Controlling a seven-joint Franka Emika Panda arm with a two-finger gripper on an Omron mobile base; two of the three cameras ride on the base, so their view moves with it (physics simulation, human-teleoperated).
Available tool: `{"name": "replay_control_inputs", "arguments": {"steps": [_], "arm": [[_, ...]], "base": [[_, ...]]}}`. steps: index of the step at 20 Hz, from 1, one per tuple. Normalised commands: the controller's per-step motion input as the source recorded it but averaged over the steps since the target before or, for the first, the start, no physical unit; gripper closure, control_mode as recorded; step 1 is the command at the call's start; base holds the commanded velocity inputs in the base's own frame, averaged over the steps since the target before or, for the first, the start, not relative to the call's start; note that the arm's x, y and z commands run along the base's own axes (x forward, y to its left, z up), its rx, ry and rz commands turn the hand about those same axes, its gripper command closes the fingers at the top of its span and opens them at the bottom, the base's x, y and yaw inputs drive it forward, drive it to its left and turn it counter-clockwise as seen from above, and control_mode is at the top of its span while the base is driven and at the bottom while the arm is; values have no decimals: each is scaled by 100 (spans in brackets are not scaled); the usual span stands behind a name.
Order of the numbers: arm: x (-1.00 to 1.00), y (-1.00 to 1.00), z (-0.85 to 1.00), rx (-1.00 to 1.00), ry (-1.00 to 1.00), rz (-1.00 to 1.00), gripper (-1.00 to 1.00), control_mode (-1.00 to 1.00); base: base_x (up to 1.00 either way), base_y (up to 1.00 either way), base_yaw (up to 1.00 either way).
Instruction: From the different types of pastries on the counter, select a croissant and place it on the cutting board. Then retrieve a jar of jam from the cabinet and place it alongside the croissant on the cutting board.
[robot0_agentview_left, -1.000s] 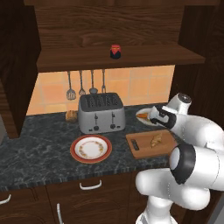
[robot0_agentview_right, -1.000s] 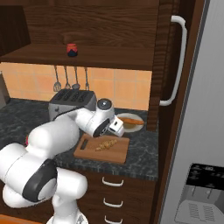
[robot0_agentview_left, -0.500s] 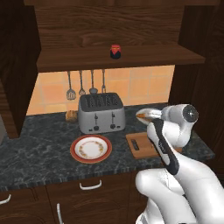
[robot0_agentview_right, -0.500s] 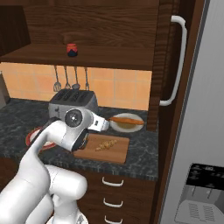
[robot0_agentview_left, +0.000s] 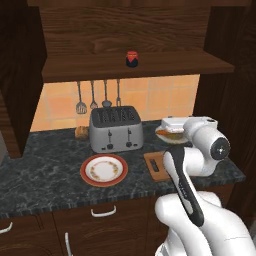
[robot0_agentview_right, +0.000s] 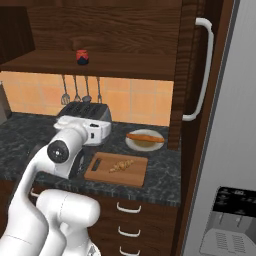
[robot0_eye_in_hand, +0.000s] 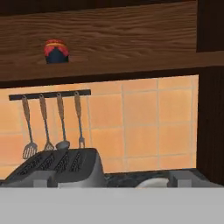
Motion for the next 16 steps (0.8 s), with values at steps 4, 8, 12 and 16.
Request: {"name": "replay_control_inputs", "arguments": {"steps": [4, 8, 12, 16], "arm": [[-23, 4, 100, -11, -33, 3, -100, -100], [-5, 13, 19, -7, -4, 3, -100, -100], [0, 26, 46, -7, 0, 0, -100, -100], [-2, 22, 100, -10, 6, 0, -100, -100]], "base": [[0, 0, 0], [0, 0, 0], [0, 0, 0], [0, 0, 0]]}}
